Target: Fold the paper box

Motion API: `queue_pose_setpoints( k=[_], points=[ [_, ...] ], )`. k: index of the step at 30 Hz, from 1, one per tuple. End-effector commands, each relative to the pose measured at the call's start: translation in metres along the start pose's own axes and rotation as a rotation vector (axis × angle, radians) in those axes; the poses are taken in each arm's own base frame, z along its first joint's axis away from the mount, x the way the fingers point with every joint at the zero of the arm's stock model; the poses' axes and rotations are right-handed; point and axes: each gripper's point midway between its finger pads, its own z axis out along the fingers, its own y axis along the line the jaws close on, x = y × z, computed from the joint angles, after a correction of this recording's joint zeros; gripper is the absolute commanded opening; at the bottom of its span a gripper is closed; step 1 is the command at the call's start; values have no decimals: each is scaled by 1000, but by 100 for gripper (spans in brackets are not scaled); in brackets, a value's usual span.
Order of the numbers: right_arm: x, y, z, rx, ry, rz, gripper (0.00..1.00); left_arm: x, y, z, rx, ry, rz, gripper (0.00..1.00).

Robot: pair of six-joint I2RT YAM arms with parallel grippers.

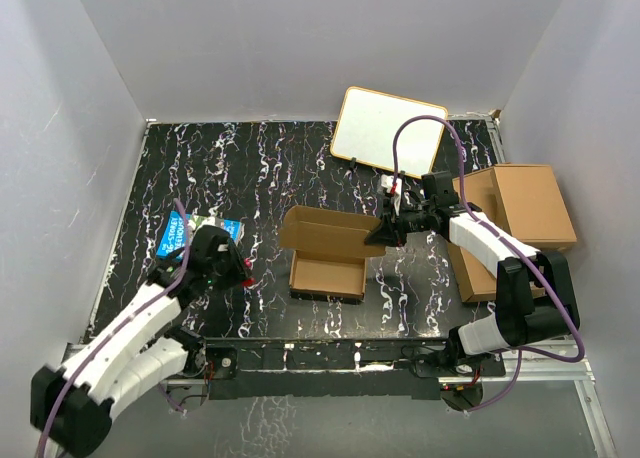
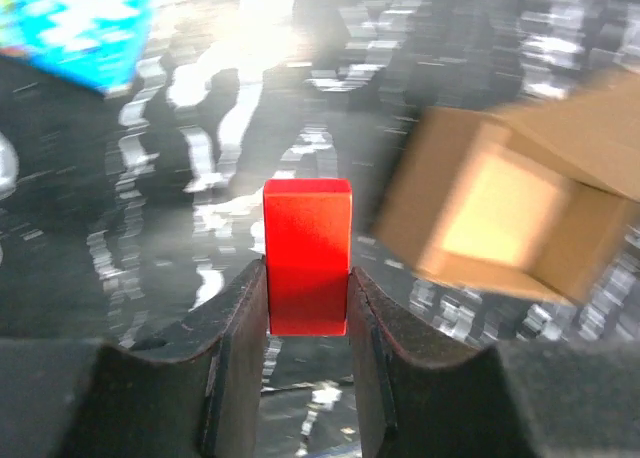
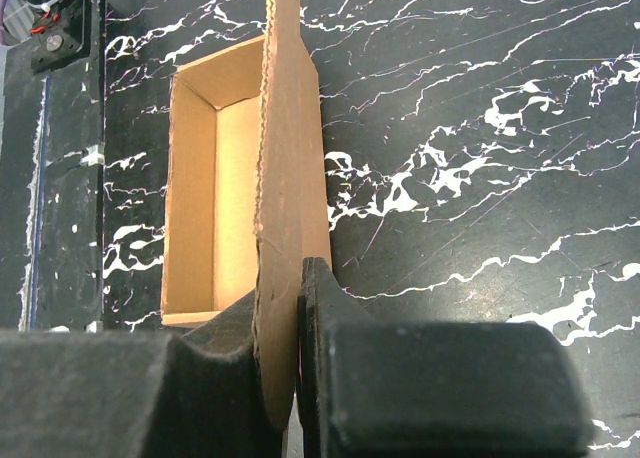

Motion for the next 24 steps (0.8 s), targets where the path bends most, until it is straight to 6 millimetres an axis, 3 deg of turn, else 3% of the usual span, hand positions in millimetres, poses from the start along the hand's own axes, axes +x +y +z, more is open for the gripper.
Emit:
queue_pose_setpoints(
  k=[1,6,9,12,19,24],
  points=[
    [-15,-2,-1,-21,-43,-71,8,-5,-85,-52,538,-43,170,0],
    [-14,-2,-1,-22,-40,-68,8,4,-145,-94,968,-95,324,0],
    [-14,-3,-1,-21,-40,-70,8,11,-169,-105,1048,-190,476,0],
    [-13,-3,-1,-23,-39,-68,8,30,-192,-103,1068,-258,666,0],
    [-12,-4,-2,-22,-38,-70,8,57,-223,-44,913,-278,1035,0],
    [-12,-4,-2,-25,-38,-71,8,58,-225,-7,815,-302,1165,14]
  ],
)
